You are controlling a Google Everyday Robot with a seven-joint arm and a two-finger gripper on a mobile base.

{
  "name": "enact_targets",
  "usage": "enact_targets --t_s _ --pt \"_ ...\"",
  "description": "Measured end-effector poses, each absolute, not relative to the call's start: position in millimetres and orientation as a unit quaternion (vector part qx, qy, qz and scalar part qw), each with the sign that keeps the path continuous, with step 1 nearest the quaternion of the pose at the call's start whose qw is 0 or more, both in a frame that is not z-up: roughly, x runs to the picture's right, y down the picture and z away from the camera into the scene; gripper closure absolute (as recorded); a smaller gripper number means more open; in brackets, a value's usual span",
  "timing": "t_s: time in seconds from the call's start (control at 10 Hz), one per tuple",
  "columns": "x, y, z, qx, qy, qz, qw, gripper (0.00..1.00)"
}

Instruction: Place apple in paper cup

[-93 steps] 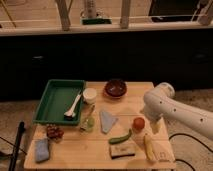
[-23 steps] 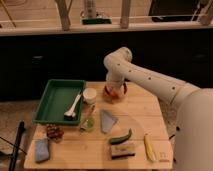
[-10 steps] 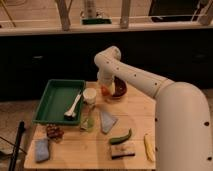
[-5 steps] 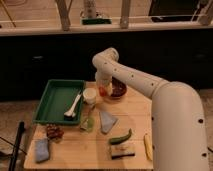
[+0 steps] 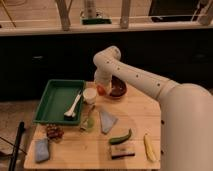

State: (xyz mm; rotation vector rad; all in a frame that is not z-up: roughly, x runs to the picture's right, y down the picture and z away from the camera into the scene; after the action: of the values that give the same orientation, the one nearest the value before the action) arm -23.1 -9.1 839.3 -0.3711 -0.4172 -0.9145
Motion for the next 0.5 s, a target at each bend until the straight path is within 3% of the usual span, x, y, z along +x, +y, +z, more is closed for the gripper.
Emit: enact_targets --t_s 0.5 --pt "-51 -26 829 -0.157 -0.226 -0.475 0.836 1.0"
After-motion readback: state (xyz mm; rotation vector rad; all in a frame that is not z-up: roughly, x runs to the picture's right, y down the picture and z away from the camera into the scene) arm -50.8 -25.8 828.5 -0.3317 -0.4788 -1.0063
